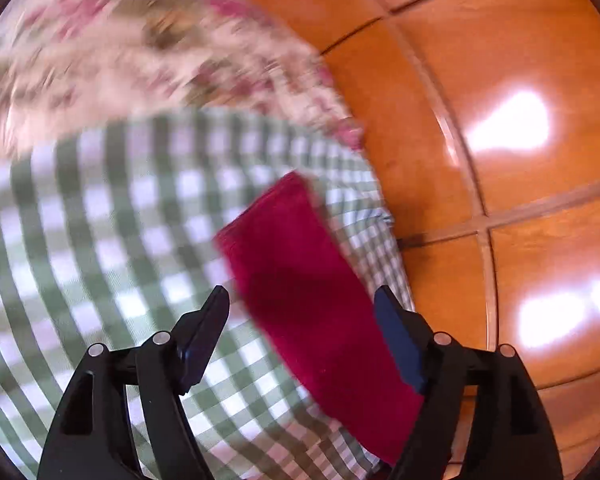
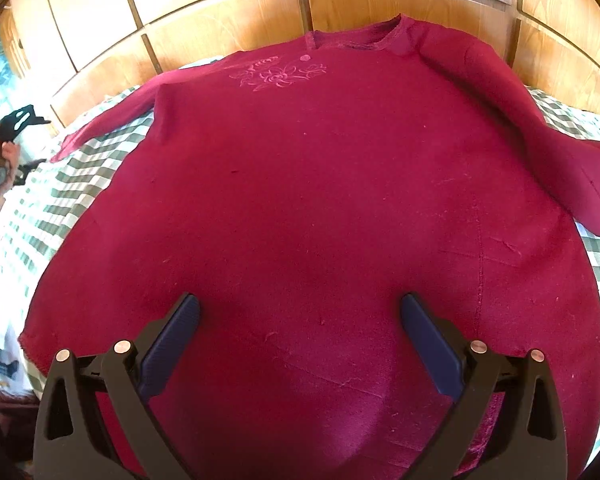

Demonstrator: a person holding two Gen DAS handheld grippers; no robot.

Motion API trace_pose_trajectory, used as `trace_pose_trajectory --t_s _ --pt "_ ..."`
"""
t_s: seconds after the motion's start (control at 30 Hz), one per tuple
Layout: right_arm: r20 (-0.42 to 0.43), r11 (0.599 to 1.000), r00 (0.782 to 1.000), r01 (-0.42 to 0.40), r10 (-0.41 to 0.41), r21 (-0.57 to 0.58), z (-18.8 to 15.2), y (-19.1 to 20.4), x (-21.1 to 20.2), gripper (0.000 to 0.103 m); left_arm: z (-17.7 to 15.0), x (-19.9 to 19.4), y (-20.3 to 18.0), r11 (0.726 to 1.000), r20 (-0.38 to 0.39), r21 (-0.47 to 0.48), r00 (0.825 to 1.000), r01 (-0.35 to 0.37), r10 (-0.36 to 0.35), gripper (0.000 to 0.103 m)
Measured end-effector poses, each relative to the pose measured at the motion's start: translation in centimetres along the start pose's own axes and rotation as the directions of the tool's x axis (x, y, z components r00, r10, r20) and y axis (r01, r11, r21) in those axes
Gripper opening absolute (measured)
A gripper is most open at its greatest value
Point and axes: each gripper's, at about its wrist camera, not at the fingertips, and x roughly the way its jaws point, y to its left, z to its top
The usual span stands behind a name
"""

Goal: Fold small clothes

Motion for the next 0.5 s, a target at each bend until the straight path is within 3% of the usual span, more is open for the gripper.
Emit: trace_pose_trajectory --t_s 0.17,0.2,0.3,0.5 --pt "-0.003 1.0 1.0 0.015 -0.015 -0.005 0.0 0.2 0.1 0.1 -1.2 2.2 -0.5 0.989 -0.017 0.105 0.994 -0.102 0.105 0.073" --pt "-0.003 1.0 1.0 0.016 -0.016 -0.006 0.0 0.2 0.1 0.1 -1.2 2.6 -0.9 0.984 0.003 0.127 0.992 -0.128 0.129 0.067" --pt "-0.004 1.0 1.0 0.014 -0.014 -0.005 0.0 0.2 0.1 0.1 -0.8 4.1 -2.4 0.961 0.008 0.221 0.985 -0.168 0.17 0.007" --pt "-0.016 1.0 1.0 -0.004 0.004 0.013 0.2 -0.2 0.2 0.1 -1.3 2.6 -2.6 0.935 0.094 0.26 0.97 -0.242 0.225 0.007"
